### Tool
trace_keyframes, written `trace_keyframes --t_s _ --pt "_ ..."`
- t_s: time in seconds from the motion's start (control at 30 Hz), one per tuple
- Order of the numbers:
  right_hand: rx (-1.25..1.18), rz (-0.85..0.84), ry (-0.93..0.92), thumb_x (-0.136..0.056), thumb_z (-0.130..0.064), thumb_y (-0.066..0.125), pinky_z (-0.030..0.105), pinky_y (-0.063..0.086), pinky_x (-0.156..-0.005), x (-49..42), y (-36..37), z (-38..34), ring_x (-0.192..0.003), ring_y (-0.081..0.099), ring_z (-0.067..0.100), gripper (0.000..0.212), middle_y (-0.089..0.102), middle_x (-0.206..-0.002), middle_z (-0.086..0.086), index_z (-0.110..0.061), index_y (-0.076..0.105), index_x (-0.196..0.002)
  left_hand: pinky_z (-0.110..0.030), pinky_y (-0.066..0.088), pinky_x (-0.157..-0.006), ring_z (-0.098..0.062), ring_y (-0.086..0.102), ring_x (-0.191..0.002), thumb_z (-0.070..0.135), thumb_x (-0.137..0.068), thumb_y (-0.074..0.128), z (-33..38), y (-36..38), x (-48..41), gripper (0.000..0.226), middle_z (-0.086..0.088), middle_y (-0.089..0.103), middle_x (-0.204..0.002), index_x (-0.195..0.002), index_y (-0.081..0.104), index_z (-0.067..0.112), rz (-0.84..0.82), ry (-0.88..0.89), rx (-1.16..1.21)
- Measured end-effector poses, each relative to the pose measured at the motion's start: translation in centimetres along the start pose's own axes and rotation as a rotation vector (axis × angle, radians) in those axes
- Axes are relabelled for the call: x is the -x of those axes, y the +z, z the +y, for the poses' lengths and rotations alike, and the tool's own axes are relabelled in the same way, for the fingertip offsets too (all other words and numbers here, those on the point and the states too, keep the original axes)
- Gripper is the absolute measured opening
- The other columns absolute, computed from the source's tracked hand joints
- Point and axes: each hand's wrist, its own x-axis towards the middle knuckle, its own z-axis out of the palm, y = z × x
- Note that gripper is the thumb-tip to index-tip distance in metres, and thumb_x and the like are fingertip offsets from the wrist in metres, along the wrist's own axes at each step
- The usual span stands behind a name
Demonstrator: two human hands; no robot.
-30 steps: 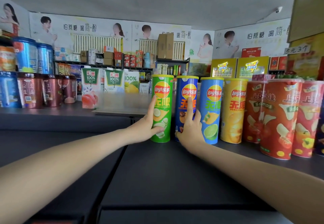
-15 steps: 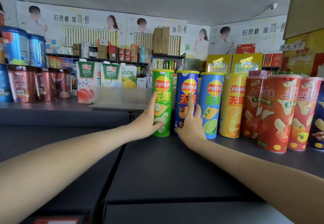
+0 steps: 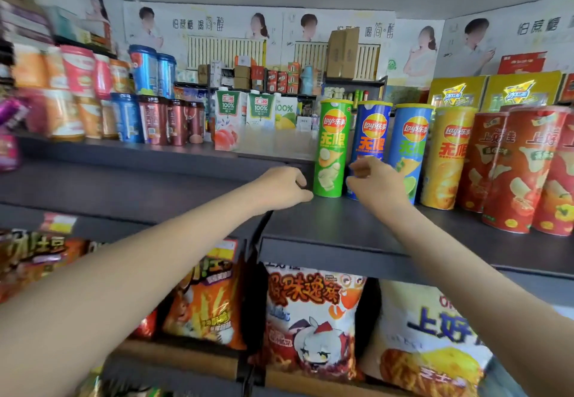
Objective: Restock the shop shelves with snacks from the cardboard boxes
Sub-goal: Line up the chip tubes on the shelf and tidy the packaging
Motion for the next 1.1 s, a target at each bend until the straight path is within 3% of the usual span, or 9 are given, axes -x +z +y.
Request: trace_keyframes --t_s 0.13,0.2,0.37,0.53,0.63,0.77,0.83,0.93,1.1 --pt "-0.299 -0.058 0.002 -0.085 -0.008 0.061 0.036 0.050 -0.092 5.5 0.5 -2.7 -0.090 0.060 0.019 0.019 0.067 -0.094 0.002 -0.013 0.067 -0.102 -0.028 0.043 -0.098 -0.015 0.057 -0.115 0.033 -0.091 0.061 -0.7 0.1 7.9 0.031 0.003 0.064 -0.123 -0.120 0.063 0.021 0.137 -0.057 0.062" --pt "-0.475 -0.048 -0.009 -0.083 -0.007 0.062 0.046 0.051 -0.093 8.8 0.9 -4.1 -0.083 0.058 0.016 0.018 0.062 -0.081 -0.009 -0.024 0.063 -0.087 -0.030 0.045 -0.099 -0.010 0.061 -0.109 0.027 -0.091 0.061 -1.2 -0.3 12.2 0.018 0.008 0.068 -0.114 -0.108 0.066 0.028 0.282 -0.050 0.267" --pt "-0.732 -0.159 -0.026 -0.088 -0.003 0.057 0.033 0.051 -0.085 18.7 3.6 -7.2 -0.079 0.059 0.009 0.022 0.062 -0.082 -0.009 -0.025 0.062 -0.088 -0.041 0.051 -0.095 -0.013 0.066 -0.098 0.020 -0.090 0.059 -4.5 1.0 23.6 0.015 0.006 0.070 -0.098 -0.092 0.067 0.033 0.475 -0.187 0.618" --pt "-0.672 -0.578 0.054 -0.092 -0.010 0.059 0.034 0.053 -0.084 29.5 12.0 -10.4 -0.090 0.061 0.014 0.013 0.061 -0.088 -0.010 -0.022 0.062 -0.092 -0.044 0.054 -0.090 -0.020 0.068 -0.092 0.018 -0.096 0.056 -12.0 4.0 33.6 0.019 -0.004 0.070 -0.098 -0.086 0.065 0.032 0.467 -0.570 0.709" --pt "-0.613 -0.774 0.087 -0.091 -0.011 0.060 0.033 0.051 -0.084 35.2 17.8 -12.6 -0.089 0.060 0.015 0.008 0.060 -0.086 -0.010 -0.018 0.064 -0.093 -0.036 0.054 -0.073 -0.021 0.064 -0.077 0.014 -0.095 0.056 -18.2 4.7 39.6 0.014 -0.022 0.063 -0.096 -0.090 0.067 0.020 0.500 -0.759 0.769" --pt "-0.569 -0.963 0.132 -0.092 -0.007 0.057 0.016 0.044 -0.062 41.9 25.8 -17.2 -0.074 0.057 0.010 0.014 0.056 -0.081 -0.006 -0.006 0.063 -0.104 -0.018 0.048 -0.052 -0.010 0.058 -0.052 0.002 -0.099 0.046 -27.2 3.4 48.7 0.012 -0.006 0.062 -0.068 -0.091 0.055 0.006 0.653 -1.014 0.899" --pt "-0.548 -1.031 0.175 -0.091 -0.007 0.058 0.021 0.045 -0.063 45.2 30.1 -20.4 -0.076 0.058 0.016 0.015 0.059 -0.084 -0.002 -0.006 0.063 -0.105 -0.026 0.053 -0.065 -0.010 0.059 -0.059 0.005 -0.097 0.050 -31.6 1.8 53.4 0.012 -0.003 0.060 -0.074 -0.089 0.056 0.012 0.660 -1.118 0.821" --pt "-0.548 -1.114 0.197 -0.090 -0.008 0.061 0.030 0.049 -0.074 50.1 37.2 -26.0 -0.084 0.058 0.018 0.013 0.059 -0.082 -0.003 -0.008 0.065 -0.102 -0.040 0.052 -0.083 -0.019 0.060 -0.078 0.008 -0.092 0.059 -39.2 -0.8 60.5 0.010 -0.002 0.062 -0.083 -0.087 0.061 0.016 0.680 -1.282 0.712" --pt "-0.525 -1.296 0.248 -0.089 -0.011 0.061 0.045 0.049 -0.097 57.8 46.6 -35.1 -0.102 0.061 0.025 0.010 0.059 -0.087 -0.006 -0.020 0.061 -0.093 -0.023 0.044 -0.050 -0.016 0.054 -0.060 0.008 -0.096 0.052 -49.3 -5.6 70.0 0.011 -0.005 0.061 -0.073 -0.091 0.061 0.009 0.812 -1.508 0.654"
